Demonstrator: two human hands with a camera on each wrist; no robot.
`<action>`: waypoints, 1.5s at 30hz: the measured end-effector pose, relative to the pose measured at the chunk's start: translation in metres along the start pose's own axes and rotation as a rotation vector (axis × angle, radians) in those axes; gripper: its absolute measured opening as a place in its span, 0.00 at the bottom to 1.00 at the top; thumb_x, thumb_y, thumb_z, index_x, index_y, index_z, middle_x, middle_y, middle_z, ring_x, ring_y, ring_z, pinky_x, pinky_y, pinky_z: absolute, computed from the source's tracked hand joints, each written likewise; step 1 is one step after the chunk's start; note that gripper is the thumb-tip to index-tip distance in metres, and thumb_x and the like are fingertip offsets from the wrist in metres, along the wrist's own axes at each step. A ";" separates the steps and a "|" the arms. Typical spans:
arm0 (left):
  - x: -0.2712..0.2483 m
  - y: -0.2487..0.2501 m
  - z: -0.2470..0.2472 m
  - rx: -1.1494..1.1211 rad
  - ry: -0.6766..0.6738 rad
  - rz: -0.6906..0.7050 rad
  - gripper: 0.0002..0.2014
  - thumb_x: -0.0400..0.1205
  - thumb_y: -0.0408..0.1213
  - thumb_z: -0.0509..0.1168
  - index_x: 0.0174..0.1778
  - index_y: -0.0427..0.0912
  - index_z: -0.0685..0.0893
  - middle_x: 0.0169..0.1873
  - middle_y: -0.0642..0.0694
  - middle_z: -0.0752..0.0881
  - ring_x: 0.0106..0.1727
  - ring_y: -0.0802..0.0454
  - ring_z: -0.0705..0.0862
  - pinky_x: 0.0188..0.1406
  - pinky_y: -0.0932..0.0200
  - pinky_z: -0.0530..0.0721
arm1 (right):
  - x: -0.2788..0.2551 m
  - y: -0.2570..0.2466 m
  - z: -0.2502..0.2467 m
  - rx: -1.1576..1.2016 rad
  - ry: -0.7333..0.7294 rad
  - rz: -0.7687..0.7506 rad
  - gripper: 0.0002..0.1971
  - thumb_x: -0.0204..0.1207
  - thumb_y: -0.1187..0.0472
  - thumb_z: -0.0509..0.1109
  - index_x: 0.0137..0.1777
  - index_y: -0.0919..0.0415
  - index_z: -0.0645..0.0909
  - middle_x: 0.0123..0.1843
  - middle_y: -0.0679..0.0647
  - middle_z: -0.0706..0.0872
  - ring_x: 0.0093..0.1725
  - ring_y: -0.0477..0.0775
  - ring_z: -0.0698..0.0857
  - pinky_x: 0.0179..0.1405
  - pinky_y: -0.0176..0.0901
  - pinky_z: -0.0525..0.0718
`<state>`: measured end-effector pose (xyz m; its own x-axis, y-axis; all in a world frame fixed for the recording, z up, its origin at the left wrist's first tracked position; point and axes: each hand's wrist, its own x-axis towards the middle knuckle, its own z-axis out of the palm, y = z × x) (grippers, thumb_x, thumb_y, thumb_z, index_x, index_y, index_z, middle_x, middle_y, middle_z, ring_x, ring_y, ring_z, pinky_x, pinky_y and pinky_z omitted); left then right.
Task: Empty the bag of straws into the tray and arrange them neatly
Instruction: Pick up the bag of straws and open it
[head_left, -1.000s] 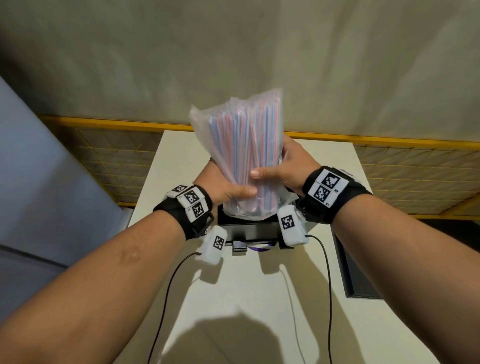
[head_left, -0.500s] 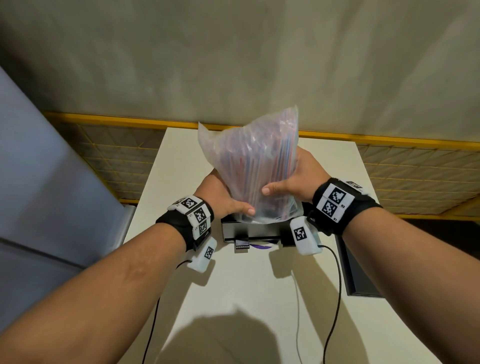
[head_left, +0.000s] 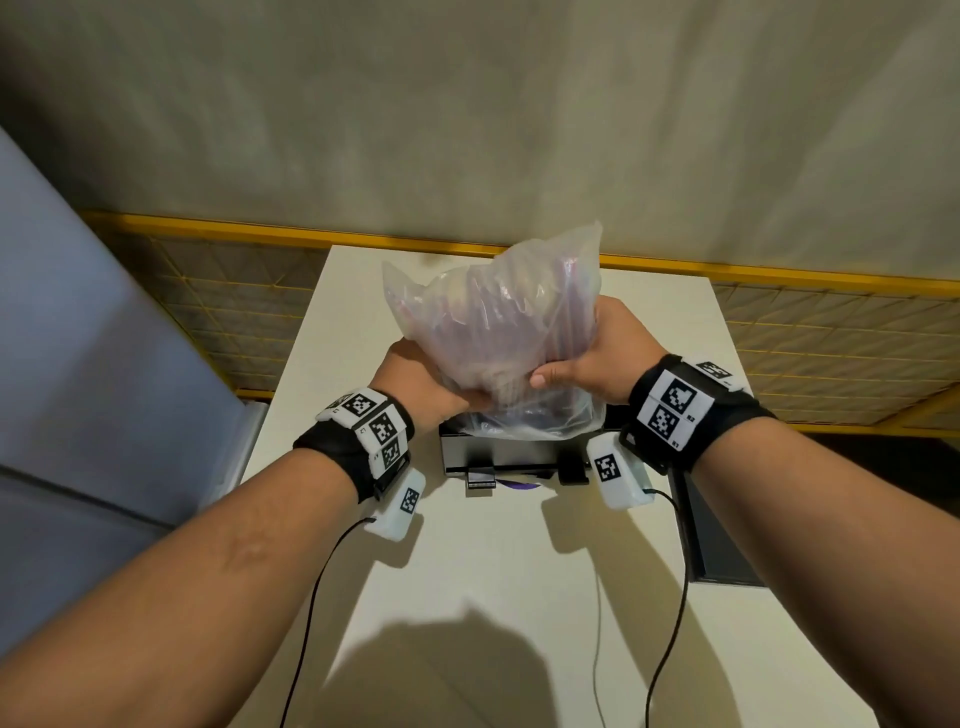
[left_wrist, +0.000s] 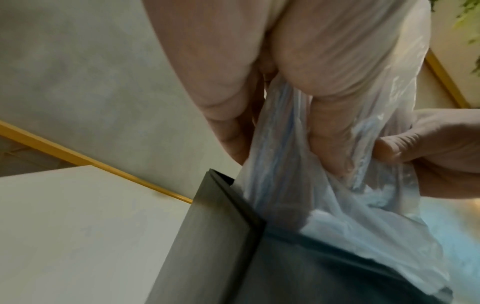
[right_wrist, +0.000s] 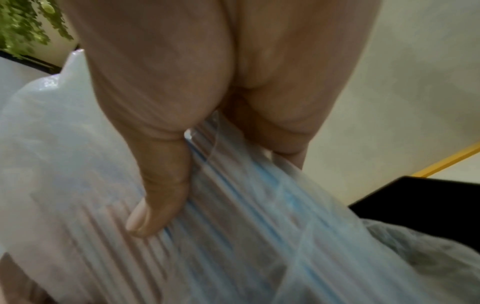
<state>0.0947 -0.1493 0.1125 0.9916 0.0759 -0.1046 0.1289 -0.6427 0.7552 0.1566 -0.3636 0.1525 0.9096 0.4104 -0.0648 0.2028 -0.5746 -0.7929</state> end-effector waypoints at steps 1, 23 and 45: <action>0.000 0.000 0.000 0.033 -0.012 0.007 0.38 0.63 0.47 0.87 0.67 0.43 0.81 0.55 0.47 0.86 0.53 0.47 0.84 0.54 0.52 0.87 | 0.000 0.000 0.000 -0.012 -0.007 0.003 0.30 0.57 0.63 0.90 0.58 0.52 0.82 0.45 0.36 0.83 0.50 0.45 0.84 0.52 0.34 0.80; -0.013 0.000 -0.036 -0.166 0.055 0.028 0.30 0.68 0.39 0.85 0.66 0.51 0.85 0.57 0.54 0.90 0.61 0.53 0.87 0.65 0.42 0.86 | -0.005 -0.005 -0.024 0.034 0.118 -0.166 0.17 0.67 0.65 0.86 0.54 0.59 0.87 0.50 0.50 0.92 0.50 0.50 0.91 0.55 0.57 0.89; -0.016 0.028 -0.052 -0.848 0.122 0.082 0.31 0.71 0.41 0.81 0.70 0.39 0.81 0.63 0.42 0.89 0.66 0.45 0.88 0.71 0.40 0.82 | -0.005 -0.040 -0.046 0.297 0.188 -0.207 0.12 0.74 0.72 0.79 0.56 0.71 0.85 0.39 0.42 0.93 0.42 0.42 0.93 0.42 0.32 0.88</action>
<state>0.0834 -0.1290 0.1687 0.9860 0.1668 0.0046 -0.0271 0.1331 0.9907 0.1604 -0.3752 0.2120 0.9166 0.3437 0.2041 0.2997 -0.2531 -0.9198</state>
